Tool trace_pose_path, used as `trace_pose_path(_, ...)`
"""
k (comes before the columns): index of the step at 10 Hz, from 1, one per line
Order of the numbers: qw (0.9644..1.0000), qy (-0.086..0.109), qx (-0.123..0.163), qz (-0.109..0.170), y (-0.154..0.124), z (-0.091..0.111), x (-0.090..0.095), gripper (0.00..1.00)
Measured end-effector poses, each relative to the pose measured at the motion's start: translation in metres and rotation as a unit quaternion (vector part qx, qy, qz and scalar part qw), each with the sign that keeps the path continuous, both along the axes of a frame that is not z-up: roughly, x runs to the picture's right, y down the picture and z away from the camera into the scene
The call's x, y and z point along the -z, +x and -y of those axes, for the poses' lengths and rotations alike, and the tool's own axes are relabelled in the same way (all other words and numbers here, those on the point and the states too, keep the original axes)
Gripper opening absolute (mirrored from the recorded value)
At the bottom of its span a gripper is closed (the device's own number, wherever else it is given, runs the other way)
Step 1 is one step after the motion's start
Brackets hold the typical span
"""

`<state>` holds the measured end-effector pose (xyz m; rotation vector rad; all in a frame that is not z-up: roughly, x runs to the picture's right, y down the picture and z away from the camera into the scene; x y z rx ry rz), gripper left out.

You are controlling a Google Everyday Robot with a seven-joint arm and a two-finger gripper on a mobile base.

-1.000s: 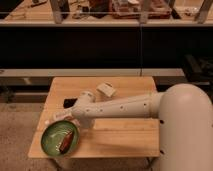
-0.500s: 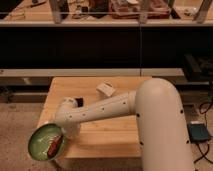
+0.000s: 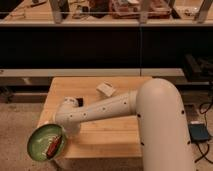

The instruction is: Push the ceramic bowl across the table

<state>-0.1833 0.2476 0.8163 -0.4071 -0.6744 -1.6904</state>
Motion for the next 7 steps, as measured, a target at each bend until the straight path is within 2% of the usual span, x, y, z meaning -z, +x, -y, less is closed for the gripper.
trace_pose_path(2,1.0,0.001,-0.006,0.0,0.005,0.003,0.001,0.28)
trace_pose_path(4,1.0,0.001,-0.009,0.002,-0.011,0.013,0.0,0.28)
trace_pose_path(7,0.9999,0.003,-0.011,-0.001,0.0,0.016,-0.003,0.28)
